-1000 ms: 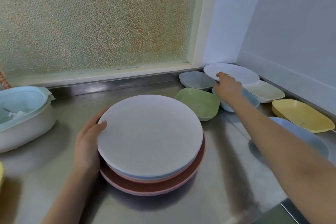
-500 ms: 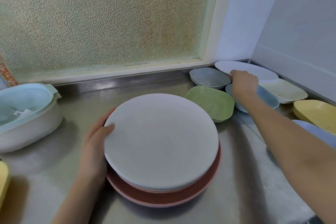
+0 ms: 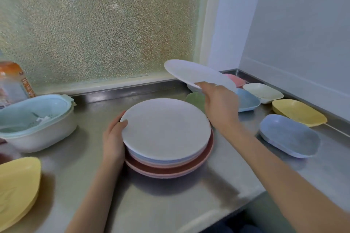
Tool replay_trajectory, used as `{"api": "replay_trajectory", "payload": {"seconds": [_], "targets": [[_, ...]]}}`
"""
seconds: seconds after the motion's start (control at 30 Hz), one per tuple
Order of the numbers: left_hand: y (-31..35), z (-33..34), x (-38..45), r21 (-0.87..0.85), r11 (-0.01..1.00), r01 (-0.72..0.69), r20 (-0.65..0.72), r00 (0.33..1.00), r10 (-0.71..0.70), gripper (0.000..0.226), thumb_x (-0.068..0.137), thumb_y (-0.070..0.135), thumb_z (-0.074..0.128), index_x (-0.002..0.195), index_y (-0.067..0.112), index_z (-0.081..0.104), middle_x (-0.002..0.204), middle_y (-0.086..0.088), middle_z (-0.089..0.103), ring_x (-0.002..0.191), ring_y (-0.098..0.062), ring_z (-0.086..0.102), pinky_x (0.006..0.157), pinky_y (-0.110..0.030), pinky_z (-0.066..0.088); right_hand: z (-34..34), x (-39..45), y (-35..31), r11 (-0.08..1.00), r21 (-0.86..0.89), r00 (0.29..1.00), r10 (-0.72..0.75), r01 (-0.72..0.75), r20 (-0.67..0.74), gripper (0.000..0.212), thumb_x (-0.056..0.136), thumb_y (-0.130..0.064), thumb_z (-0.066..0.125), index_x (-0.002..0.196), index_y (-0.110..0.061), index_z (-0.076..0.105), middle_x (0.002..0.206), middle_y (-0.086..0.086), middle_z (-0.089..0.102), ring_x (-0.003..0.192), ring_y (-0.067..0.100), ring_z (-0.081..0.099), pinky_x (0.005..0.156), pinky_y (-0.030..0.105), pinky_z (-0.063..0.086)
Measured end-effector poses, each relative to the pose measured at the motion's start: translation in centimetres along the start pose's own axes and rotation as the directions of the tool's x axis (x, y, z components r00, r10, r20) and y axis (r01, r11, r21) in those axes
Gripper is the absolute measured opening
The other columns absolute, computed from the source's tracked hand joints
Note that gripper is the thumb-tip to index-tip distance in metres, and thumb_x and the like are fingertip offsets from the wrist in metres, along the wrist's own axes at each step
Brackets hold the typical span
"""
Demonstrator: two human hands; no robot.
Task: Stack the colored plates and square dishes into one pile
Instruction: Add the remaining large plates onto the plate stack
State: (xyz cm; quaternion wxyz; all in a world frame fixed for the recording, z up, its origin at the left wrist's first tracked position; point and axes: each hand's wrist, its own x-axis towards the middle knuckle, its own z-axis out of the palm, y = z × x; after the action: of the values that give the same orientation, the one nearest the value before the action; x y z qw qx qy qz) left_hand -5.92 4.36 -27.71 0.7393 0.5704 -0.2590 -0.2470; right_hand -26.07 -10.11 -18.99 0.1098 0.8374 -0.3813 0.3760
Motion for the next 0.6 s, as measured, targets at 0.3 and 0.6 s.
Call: {"api": "replay_trajectory", "payload": {"seconds": [0.3,0.6], "targets": [[-0.4,-0.2,0.4,0.077,0.996,-0.044,0.047,0.998,0.041,0.045,0.079,0.043,0.042,0.107,0.026,0.073,0.112,-0.002,0.073,0.112,-0.024,0.065,0.103,-0.052,0.044,-3.7,-8.7,-5.8,0.959,0.132,0.967,-0.245,0.251,-0.064,0.047,0.067,-0.010,0.040,0.092,-0.023,0.077,0.081,-0.002,0.077,0.067,0.022,0.071,0.058,0.024,0.054],[-0.4,0.0,0.2,-0.023,0.998,0.055,-0.031,0.998,-0.056,0.052,0.074,0.058,0.049,0.099,0.020,0.075,0.107,-0.006,0.075,0.108,-0.027,0.067,0.102,-0.051,0.046,-5.0,-9.5,-5.0,0.919,0.328,0.870,-0.334,0.217,0.362,0.037,0.088,-0.017,0.054,0.120,-0.034,0.064,0.120,-0.003,0.068,0.107,0.018,0.066,0.083,0.025,0.050]]}}
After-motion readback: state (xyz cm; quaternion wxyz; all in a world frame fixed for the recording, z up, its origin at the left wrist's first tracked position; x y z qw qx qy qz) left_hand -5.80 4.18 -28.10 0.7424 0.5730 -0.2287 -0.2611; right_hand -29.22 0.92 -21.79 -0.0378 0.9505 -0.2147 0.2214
